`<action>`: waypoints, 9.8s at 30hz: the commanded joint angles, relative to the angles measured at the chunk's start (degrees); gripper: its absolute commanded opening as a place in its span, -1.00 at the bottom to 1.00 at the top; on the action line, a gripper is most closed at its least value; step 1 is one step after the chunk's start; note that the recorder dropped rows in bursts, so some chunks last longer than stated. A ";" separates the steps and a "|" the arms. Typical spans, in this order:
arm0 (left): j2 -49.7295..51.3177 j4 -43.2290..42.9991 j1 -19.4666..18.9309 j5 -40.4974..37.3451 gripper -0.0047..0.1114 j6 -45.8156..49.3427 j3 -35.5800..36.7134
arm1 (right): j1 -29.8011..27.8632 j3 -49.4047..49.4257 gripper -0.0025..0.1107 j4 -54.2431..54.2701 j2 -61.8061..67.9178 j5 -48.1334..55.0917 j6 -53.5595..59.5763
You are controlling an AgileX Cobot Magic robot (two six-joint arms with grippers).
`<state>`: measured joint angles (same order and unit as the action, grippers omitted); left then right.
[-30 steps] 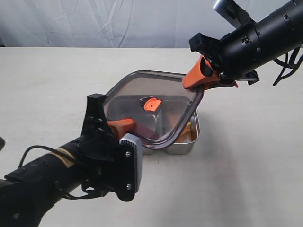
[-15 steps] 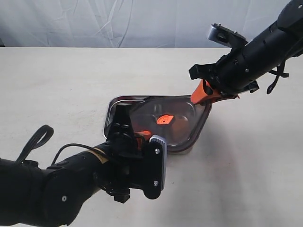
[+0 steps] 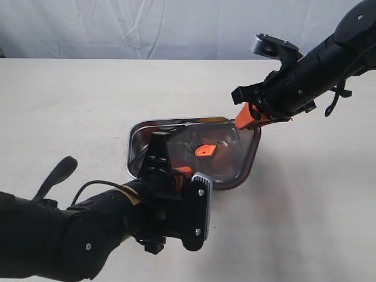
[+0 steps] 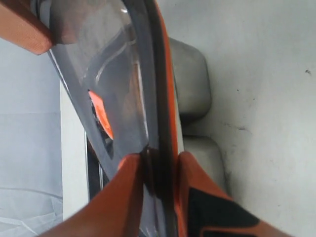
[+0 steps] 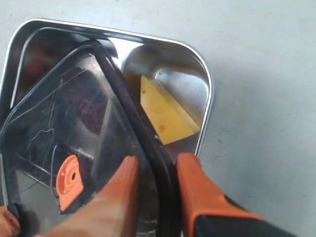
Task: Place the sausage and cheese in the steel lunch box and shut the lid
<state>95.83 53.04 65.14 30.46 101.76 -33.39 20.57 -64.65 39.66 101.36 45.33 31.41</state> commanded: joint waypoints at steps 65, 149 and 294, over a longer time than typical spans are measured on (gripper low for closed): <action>0.05 14.50 0.09 0.34 0.01 1.39 0.26 | -0.55 7.12 -0.05 -6.90 -3.30 3.93 -24.92; -18.97 46.49 0.09 26.17 -0.61 20.15 0.39 | 14.91 39.35 -0.97 40.59 -22.79 -9.17 10.20; -19.08 46.91 0.09 15.97 -0.61 16.29 2.54 | -13.42 38.63 -0.38 60.28 -2.84 10.57 31.58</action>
<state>77.31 99.91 65.14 46.73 118.62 -30.98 6.13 -25.18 99.67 98.30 55.93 62.83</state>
